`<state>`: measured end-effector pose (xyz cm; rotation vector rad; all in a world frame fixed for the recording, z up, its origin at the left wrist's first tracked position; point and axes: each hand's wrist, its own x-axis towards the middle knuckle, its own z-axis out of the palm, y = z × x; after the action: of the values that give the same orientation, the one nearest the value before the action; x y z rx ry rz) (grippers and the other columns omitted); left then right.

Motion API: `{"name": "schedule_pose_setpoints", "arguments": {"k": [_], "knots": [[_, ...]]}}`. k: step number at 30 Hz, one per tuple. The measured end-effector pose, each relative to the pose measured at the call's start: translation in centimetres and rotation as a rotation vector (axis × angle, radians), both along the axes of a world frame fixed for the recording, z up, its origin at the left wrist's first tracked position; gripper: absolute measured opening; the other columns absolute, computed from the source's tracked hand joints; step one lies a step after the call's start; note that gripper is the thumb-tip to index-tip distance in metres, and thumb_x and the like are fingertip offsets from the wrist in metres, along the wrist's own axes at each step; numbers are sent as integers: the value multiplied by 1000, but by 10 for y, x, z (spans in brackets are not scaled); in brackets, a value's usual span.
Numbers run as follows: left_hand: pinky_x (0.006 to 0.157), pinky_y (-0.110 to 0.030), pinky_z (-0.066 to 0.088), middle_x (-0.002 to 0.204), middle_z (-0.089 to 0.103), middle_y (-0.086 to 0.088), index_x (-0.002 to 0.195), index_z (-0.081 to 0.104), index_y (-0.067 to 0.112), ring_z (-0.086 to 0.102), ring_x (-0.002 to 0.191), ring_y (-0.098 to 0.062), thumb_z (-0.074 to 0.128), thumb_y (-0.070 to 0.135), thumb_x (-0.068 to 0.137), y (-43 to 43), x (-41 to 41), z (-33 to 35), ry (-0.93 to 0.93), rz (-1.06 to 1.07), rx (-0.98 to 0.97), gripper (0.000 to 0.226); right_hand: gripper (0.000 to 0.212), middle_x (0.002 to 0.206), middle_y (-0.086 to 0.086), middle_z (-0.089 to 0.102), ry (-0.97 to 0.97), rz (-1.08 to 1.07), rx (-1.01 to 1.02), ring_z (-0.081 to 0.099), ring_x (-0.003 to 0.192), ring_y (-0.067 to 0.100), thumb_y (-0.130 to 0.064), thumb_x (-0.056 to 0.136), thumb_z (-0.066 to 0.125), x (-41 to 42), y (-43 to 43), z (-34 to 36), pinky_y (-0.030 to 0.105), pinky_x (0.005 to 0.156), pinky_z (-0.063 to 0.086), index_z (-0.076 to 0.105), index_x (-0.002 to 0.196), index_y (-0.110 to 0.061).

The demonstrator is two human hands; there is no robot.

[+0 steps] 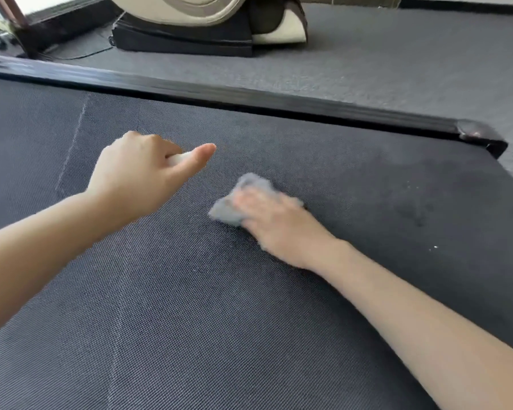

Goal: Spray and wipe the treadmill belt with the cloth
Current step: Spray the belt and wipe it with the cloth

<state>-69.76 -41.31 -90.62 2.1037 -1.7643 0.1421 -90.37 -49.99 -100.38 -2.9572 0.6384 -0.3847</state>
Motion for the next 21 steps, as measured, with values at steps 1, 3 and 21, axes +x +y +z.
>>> {"name": "schedule_pose_setpoints", "arguments": {"k": [1,3,21], "knots": [[57,-35,41,50,54,-10,53,48,4,54,56,-31,18,86,73,1,-2,-1,1,-4,5,89,53,141,-12,41,32,-122,-31,28,135,15,-15,92,41,-23,-22,-2,35,101,38,38,140,-36],[54,-32,34,45,49,-7,53,45,3,52,53,-28,18,86,73,6,-9,-2,-5,-18,21,89,55,137,-12,39,56,-361,-39,29,130,14,-16,90,33,-73,-58,0,41,97,44,34,140,-38],[50,-31,35,39,40,1,49,37,9,46,45,-20,18,84,74,86,-39,-9,-26,-20,95,81,43,151,-2,39,-6,365,178,21,145,11,-27,99,42,-66,134,4,36,117,14,45,141,-18]]}}
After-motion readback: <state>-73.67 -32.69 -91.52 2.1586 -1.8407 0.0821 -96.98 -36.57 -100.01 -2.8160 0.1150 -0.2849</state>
